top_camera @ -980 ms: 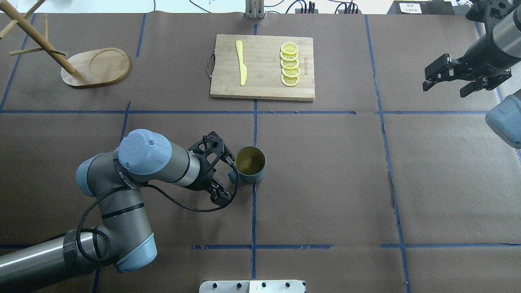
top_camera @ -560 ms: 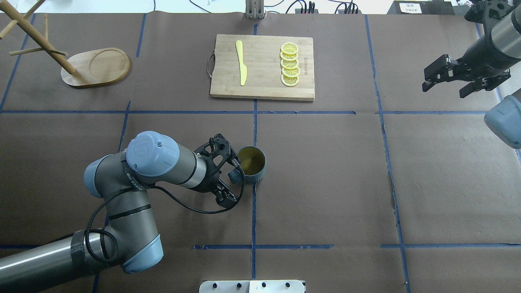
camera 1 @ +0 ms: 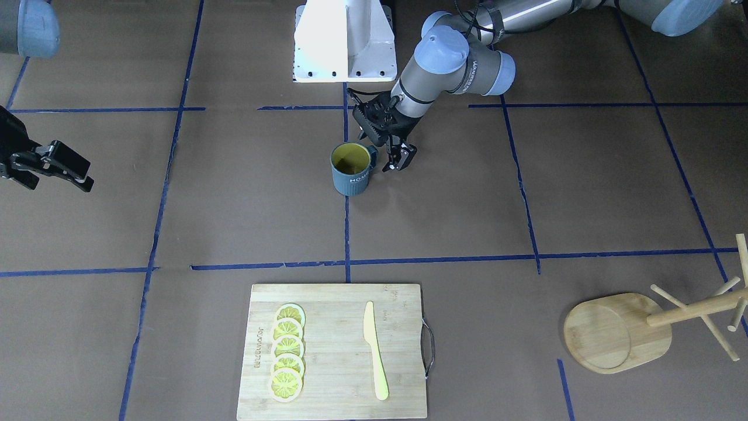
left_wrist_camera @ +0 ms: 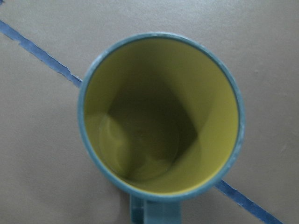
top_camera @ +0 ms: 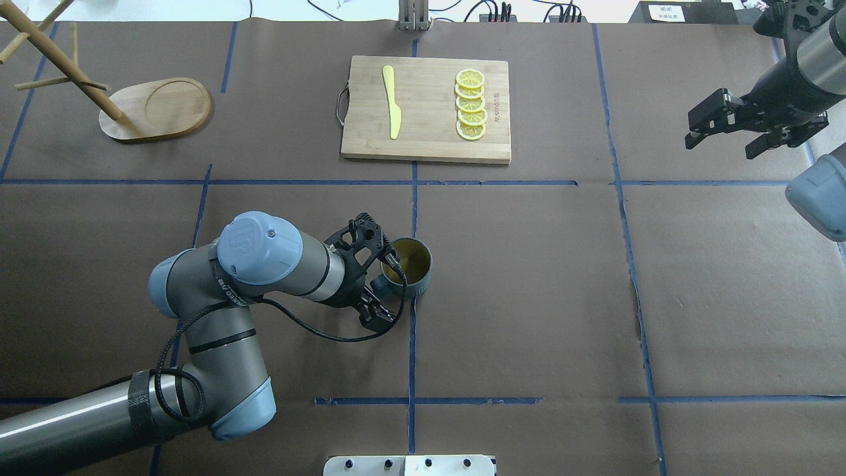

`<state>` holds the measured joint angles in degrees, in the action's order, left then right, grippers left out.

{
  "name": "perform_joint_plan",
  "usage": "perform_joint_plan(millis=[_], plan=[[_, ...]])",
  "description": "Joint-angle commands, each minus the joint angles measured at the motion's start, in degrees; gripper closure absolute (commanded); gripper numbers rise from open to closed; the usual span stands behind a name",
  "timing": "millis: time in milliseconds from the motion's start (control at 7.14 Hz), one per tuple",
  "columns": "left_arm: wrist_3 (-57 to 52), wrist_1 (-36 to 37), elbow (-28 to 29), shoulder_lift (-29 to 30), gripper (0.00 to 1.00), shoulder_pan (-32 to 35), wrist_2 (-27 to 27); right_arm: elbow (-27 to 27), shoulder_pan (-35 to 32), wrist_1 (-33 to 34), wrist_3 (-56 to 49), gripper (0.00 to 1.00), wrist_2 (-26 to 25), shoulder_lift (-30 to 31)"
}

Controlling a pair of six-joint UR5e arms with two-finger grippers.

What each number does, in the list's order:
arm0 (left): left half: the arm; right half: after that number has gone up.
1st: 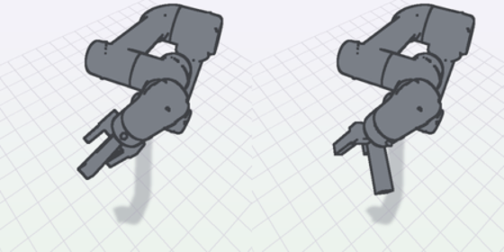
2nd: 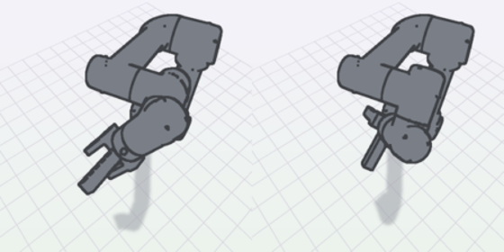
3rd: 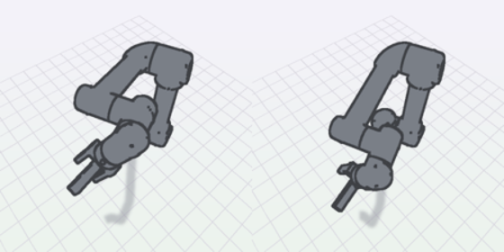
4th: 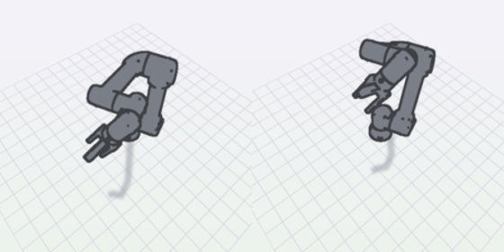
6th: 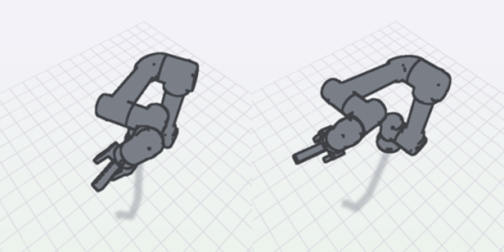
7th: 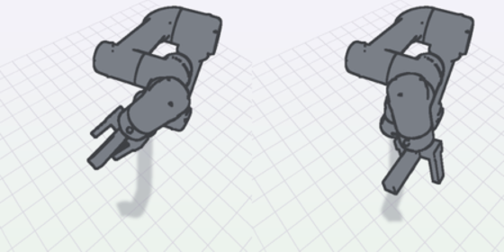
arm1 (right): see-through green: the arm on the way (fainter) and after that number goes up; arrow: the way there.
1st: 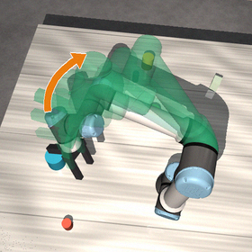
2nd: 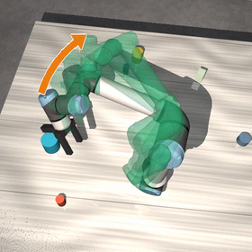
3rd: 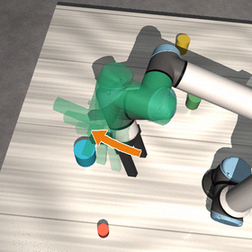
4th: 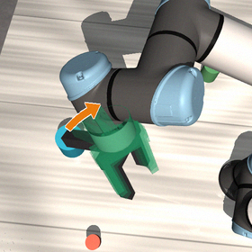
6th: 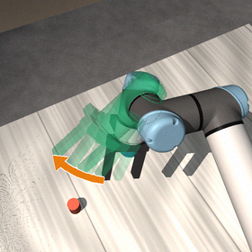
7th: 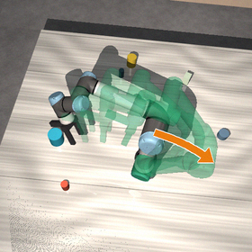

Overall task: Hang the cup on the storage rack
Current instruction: 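Lower the left gripper over the blue mug rim and close on it, then lift the blue mug with the left gripper toward the wooden mug tree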

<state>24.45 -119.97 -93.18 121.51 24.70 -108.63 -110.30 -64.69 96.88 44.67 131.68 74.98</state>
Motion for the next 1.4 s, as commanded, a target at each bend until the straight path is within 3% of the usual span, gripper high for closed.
perform_joint_plan(millis=[0,420,560,980,1260], plan=[[0.2,-0.1,0.1,0.4,0.18,0.0,0.3,0.0,0.0,0.1,0.1,0.0,0.1,0.0],[0.3,-1.3,-0.2,0.0,0.82,0.1,2.2,0.0,0.0,0.3,0.1,0.0,0.0,-0.4],[0.4,-1.4,-0.2,0.0,0.96,0.2,2.6,0.0,0.0,0.3,0.1,0.0,0.0,-0.7],[6.6,-0.5,-4.3,-0.1,1.0,4.8,0.6,0.0,-1.1,0.6,0.1,0.0,0.2,-1.9],[15.7,-0.6,-4.8,-0.2,1.0,15.9,-12.5,-0.3,-2.0,0.6,0.1,0.0,0.9,-1.9]])
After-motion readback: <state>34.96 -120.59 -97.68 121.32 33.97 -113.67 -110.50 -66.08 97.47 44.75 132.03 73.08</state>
